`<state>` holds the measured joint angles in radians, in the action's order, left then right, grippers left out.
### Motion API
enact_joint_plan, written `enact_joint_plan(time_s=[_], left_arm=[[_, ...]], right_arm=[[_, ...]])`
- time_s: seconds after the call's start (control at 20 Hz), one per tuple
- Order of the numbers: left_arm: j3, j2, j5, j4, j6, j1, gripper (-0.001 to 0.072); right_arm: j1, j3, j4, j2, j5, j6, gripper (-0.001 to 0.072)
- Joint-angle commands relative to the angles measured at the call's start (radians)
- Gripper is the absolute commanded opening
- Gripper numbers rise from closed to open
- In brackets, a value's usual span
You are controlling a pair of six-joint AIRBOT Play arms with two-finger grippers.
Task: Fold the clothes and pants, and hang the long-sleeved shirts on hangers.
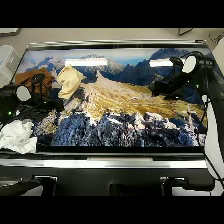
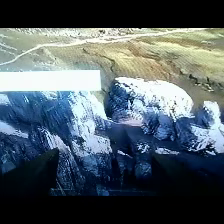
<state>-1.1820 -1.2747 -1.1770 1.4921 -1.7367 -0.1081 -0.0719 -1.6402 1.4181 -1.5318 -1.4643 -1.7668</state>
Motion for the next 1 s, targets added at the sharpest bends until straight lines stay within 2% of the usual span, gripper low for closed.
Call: enact_joint_plan(time_s=[0.0,0.6,0.85,0.95], left_arm=[[0.0,0.0,0.0,0.0,0.0,0.001,0.0703],[0.0,0.0,0.0,0.0,0.0,0.001,0.0702],[0.0,0.0,0.0,-0.009,-0.001,0.001,0.0703],[0.0,0.0,-0.034,-0.018,0.001,-0.002,0.0702]], right_arm=[[0.0,0.0,0.0,0.0,0.0,0.0,0.0629],[0.0,0.0,0.0,0.0,0.001,-0.002,0.0629],[0.0,0.0,0.0,0.0,0.085,-0.006,0.063],[0.0,0.0,0.009,0.0,0.084,0.021,0.059]])
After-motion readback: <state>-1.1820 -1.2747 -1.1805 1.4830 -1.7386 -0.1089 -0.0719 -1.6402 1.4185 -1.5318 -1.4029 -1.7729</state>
